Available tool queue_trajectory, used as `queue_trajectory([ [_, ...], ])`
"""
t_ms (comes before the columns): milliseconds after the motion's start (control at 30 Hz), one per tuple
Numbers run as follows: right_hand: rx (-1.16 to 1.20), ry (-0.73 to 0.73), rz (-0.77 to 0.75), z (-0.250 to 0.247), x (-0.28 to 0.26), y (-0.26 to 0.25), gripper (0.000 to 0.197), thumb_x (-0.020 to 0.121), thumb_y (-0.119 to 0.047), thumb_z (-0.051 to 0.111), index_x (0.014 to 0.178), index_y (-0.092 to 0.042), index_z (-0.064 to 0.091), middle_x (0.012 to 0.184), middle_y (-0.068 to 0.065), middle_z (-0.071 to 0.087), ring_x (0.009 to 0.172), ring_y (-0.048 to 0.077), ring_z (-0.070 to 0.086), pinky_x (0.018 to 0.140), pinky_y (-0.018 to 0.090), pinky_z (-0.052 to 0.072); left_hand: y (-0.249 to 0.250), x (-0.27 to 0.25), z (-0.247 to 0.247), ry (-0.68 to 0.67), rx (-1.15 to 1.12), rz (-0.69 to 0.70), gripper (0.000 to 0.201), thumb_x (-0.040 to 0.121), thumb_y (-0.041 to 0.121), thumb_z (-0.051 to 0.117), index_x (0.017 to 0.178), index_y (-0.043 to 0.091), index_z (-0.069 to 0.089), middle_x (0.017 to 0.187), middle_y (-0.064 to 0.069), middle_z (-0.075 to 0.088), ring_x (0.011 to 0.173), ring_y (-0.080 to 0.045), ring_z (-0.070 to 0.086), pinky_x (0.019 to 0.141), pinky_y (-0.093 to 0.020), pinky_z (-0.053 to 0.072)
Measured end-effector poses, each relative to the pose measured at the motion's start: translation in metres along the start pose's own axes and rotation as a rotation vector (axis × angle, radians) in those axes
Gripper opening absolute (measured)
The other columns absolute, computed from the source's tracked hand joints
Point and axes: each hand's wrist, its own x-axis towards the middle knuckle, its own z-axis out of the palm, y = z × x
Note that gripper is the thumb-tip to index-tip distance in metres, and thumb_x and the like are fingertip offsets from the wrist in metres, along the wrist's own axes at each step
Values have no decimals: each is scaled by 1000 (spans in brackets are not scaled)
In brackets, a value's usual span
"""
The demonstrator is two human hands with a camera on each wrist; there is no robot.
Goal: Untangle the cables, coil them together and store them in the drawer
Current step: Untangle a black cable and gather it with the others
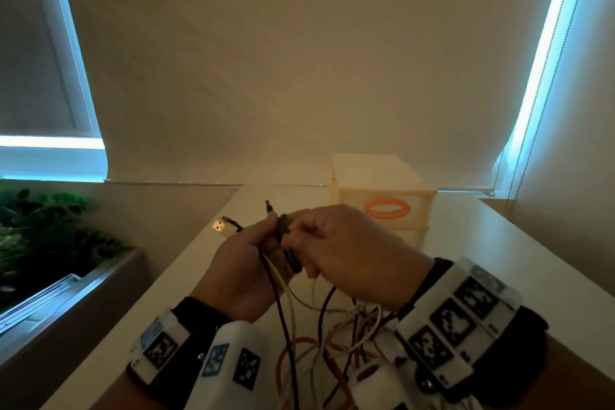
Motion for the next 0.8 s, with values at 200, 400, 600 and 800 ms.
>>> queue_trajectory([
  [200,-116,-115,41,19,-16,31,25,100,-40,49,93,-28,71,71,-14,61,63,-5,56,64,13,45,25,2,-16,84,-501,177,46,106,28,41,129,-7,61,116,-15,74,88,-23,77,62,-24,61],
  [400,-96,-45,48,17,-9,61,24,97,-42,52,85,-32,70,72,-16,63,70,-2,59,77,28,51,19,1,-17,73,-419,129,46,106,30,42,132,-3,60,77,1,68,54,-4,59,46,-16,48],
  [600,-105,-52,83,21,-5,75,24,100,-38,48,84,-32,66,50,-19,50,49,1,44,60,24,40,27,0,-23,-38,-333,147,42,108,28,31,128,4,60,59,10,53,43,-3,41,42,-14,36],
  [800,5,6,192,20,6,89,24,97,-41,52,82,-33,70,50,-13,52,46,-1,41,62,27,34,19,-3,-18,-241,-311,127,46,109,29,31,125,0,62,62,8,53,42,-4,43,41,-18,37],
])
